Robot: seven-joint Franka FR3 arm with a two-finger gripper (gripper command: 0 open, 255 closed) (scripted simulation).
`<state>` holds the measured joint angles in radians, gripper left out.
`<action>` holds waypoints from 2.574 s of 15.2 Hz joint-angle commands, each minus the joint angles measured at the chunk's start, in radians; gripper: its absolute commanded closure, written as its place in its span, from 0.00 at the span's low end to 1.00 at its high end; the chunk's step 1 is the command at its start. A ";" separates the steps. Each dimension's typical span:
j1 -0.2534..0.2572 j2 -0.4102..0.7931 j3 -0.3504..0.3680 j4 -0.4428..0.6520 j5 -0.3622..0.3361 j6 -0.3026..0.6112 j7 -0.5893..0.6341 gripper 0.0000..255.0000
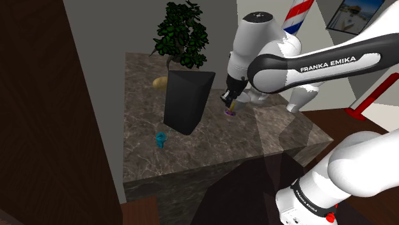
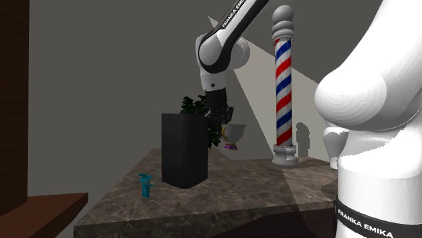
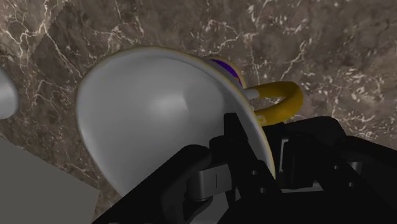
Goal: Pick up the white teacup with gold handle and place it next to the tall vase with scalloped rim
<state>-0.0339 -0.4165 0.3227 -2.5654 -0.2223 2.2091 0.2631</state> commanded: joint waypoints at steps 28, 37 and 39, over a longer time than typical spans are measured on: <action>0.013 -0.094 -0.041 0.316 0.049 -0.393 -0.127 1.00; 0.008 -0.082 -0.044 0.445 0.049 -0.507 -0.154 1.00; 0.003 -0.102 -0.065 0.430 0.045 -0.507 -0.179 1.00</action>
<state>-0.0283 -0.5108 0.2672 -2.1352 -0.1753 1.7074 0.0965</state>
